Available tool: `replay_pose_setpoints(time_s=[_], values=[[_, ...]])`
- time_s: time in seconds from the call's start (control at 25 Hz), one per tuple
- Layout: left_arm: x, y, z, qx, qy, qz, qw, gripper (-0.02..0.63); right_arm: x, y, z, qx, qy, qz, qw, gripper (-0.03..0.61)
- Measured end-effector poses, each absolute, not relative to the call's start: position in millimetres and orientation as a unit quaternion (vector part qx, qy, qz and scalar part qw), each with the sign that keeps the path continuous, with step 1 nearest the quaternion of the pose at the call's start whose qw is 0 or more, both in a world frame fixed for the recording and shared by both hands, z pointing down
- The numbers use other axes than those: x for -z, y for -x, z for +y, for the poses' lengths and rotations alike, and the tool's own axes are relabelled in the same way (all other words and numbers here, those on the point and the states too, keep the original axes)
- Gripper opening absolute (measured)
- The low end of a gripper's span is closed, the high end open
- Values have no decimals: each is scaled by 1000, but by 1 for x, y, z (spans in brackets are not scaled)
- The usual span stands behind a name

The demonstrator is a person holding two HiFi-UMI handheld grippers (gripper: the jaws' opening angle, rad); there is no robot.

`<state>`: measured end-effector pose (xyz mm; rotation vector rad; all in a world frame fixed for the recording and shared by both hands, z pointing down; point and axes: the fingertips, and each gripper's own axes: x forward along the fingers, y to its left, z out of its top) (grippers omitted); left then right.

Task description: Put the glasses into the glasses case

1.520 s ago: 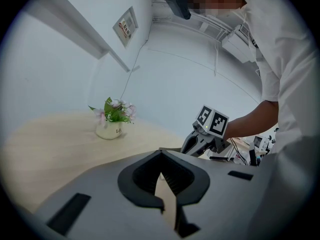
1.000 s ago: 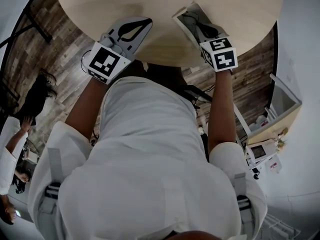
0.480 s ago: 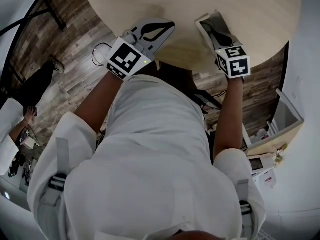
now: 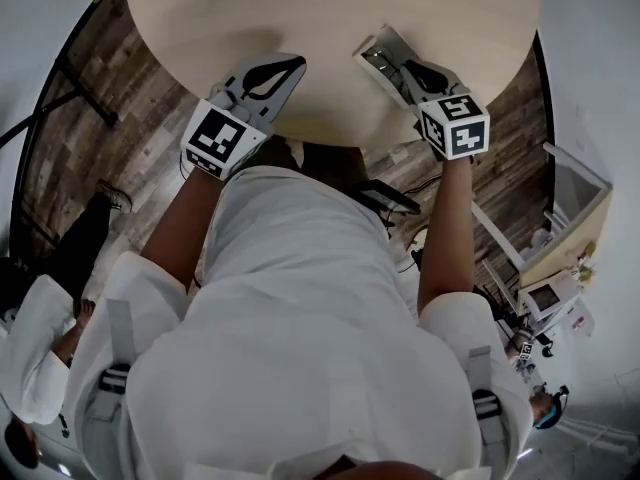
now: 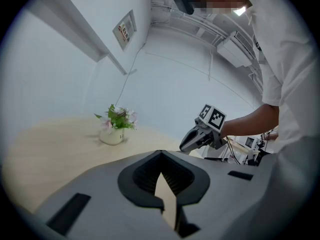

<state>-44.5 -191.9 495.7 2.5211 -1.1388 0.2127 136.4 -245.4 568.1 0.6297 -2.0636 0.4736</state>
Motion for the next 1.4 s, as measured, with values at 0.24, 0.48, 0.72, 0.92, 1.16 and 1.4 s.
replay_pose_setpoints(time_s=[0.24, 0.48, 0.72, 0.92, 1.16, 1.4], values=[[-440, 45, -214, -58, -924, -347, 149, 8, -440, -128, -250, -162, -370, -875, 268, 32], [-385, 32, -206, -34, -949, -290, 121, 8, -318, -137, -211, -108, -469, -873, 77, 27], [-324, -1, -179, 4, -963, -251, 97, 8, -240, -184, -146, -53, -556, -827, -63, 25], [-280, -20, -127, 30, -968, -240, 72, 8, -228, -213, -63, -28, -588, -803, -94, 25], [-278, -33, -34, 21, -968, -237, 81, 8, -251, -207, 35, -9, -581, -812, -61, 23], [-284, -35, 51, 5, -969, -233, 81, 8, -277, -194, 114, -30, -566, -822, -63, 23]])
